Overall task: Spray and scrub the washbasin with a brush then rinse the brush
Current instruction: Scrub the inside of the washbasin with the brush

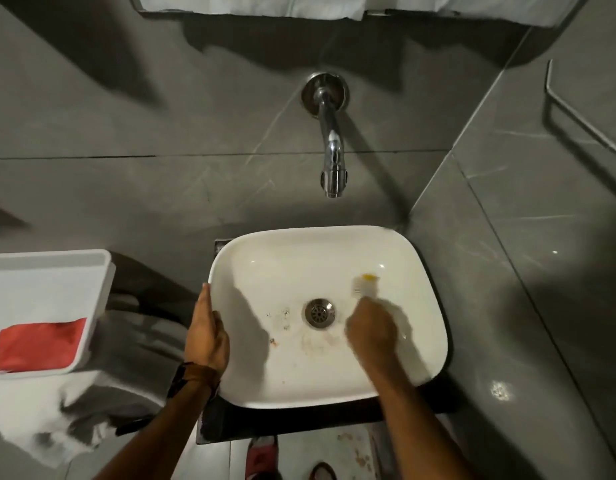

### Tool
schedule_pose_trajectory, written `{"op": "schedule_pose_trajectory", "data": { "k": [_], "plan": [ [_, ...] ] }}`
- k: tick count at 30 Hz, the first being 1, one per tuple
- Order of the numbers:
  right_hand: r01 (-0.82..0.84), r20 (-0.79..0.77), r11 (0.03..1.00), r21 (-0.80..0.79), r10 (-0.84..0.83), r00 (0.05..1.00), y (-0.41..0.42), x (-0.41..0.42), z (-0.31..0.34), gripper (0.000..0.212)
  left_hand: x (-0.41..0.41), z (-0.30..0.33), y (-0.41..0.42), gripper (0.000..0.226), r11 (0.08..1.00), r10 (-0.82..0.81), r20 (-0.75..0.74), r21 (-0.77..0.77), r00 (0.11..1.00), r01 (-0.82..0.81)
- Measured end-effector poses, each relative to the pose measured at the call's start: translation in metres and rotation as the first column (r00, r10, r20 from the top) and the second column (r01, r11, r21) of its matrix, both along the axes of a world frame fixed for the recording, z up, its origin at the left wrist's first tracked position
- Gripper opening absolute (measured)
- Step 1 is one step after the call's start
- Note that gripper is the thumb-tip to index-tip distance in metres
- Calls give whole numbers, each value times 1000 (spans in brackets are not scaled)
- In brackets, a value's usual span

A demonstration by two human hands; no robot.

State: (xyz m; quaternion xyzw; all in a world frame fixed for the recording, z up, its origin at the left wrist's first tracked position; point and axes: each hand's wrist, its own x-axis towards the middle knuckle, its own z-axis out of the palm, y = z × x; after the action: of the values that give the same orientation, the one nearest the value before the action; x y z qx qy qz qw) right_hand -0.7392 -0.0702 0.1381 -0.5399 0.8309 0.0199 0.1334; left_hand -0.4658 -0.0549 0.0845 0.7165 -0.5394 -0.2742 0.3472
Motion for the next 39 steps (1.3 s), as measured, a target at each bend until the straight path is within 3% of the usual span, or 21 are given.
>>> {"op": "schedule_pose_trajectory", "data": {
  "k": [3, 6, 9, 12, 14, 17, 21, 27, 29, 31, 35, 37, 39],
  "plan": [
    [126, 18, 991, -50, -126, 992, 10, -35, 5, 20, -2, 5, -1, 57, 1000, 9, 14, 30, 1000, -10],
    [92, 235, 996, 11, -92, 968, -1, 16, -7, 26, -3, 8, 1, 56, 999, 10, -26, 42, 1000, -9],
    [-152, 439, 988, 24, 126, 890, -2, 104, -9, 30, -6, 11, 1, 54, 1000, 3, -21, 22, 1000, -3],
    [-366, 475, 930, -9, 326, 817, 25, 159, 4, 22, -7, 13, 1, 54, 1000, -5, -8, 26, 1000, 5],
    [-371, 406, 929, 20, 331, 852, 34, 139, 5, 22, -6, 14, 1, 56, 999, 0, -8, 33, 1000, 1],
    [-182, 278, 972, 149, 136, 951, 38, 75, 1, 29, -6, 14, 1, 60, 999, 10, 19, 31, 1000, -10],
    [-70, 180, 977, 202, 33, 983, 55, 40, 6, 27, -9, 14, 0, 63, 998, 34, 6, 53, 999, -34],
    [-388, 381, 910, 150, 309, 871, 84, 118, 23, 23, -8, 13, 0, 63, 999, 32, 34, 41, 999, -33],
    [-407, 371, 906, 119, 339, 864, 82, 115, 26, 23, -8, 11, -1, 63, 999, 28, 44, 38, 999, -29],
    [-338, 246, 925, 170, 293, 924, 72, 74, 25, 24, -6, 10, -2, 63, 999, 27, 52, 34, 998, -29],
    [-10, -68, 979, 205, 24, 997, 57, -47, 30, 26, -6, 8, -1, 63, 1000, 19, 53, 24, 998, -20],
    [46, -78, 979, 201, -30, 996, 54, -58, 28, 26, -7, 8, -1, 62, 999, 30, 48, 21, 998, -31],
    [-13, 63, 967, 253, -3, 998, 57, -22, 23, 28, -7, 8, -1, 63, 999, 34, 38, 25, 999, -35]
  ]
}}
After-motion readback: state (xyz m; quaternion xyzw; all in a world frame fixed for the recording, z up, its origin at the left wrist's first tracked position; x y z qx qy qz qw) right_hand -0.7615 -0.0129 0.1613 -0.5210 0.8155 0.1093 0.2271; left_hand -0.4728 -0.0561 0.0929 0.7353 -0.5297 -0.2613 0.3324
